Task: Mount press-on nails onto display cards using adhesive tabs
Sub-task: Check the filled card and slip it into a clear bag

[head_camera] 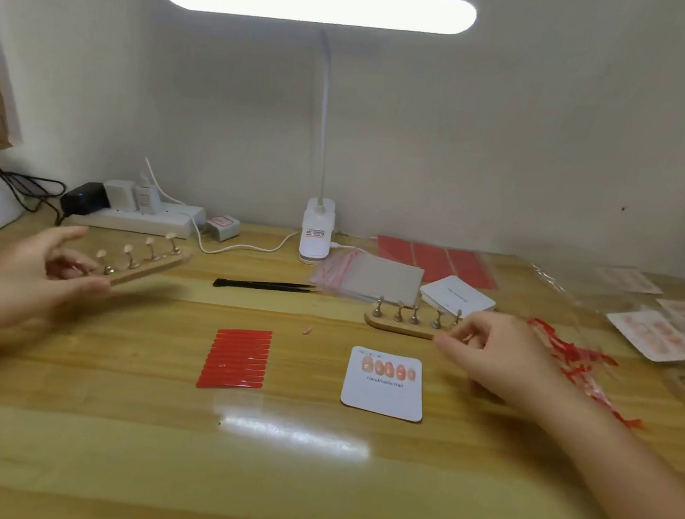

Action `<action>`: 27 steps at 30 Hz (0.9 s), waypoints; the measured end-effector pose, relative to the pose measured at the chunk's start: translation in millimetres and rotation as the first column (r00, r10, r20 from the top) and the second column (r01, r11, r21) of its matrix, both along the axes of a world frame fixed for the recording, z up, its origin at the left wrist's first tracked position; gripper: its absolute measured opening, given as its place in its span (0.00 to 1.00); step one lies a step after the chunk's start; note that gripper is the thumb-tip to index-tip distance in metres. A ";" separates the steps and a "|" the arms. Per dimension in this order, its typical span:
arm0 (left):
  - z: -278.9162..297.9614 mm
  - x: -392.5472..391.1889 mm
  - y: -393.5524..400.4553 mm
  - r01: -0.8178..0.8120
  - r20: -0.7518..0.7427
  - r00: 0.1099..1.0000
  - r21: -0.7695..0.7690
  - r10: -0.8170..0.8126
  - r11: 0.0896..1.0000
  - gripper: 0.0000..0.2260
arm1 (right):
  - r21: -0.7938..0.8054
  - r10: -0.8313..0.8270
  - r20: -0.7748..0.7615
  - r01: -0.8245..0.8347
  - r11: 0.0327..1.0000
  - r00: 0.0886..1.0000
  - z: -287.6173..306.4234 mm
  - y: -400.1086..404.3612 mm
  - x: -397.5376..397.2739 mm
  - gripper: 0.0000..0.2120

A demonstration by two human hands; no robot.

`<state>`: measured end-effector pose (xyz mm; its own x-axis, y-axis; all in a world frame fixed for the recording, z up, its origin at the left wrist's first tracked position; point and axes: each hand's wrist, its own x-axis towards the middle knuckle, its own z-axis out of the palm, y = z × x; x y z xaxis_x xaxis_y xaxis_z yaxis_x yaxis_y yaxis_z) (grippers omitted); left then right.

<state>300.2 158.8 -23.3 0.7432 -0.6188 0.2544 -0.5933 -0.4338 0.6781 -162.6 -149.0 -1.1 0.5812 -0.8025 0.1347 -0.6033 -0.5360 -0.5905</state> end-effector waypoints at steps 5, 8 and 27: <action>42.1 -95.5 -55.6 0.219 0.066 0.974 -0.054 -0.215 0.974 0.42 | -0.364 -0.229 -0.199 0.146 0.920 0.953 -15.5 -17.9 -4.9 0.18; 52.7 -149.3 -90.4 0.333 0.056 0.942 -0.044 -0.330 0.942 0.44 | -0.347 -0.210 -0.293 0.101 0.933 0.933 -24.8 -26.4 -3.8 0.29; 14.9 -229.2 -194.8 0.271 -0.075 0.955 -0.171 -0.287 0.947 0.41 | -0.156 0.037 -0.174 -0.065 0.986 0.984 -13.5 -20.3 -5.8 0.20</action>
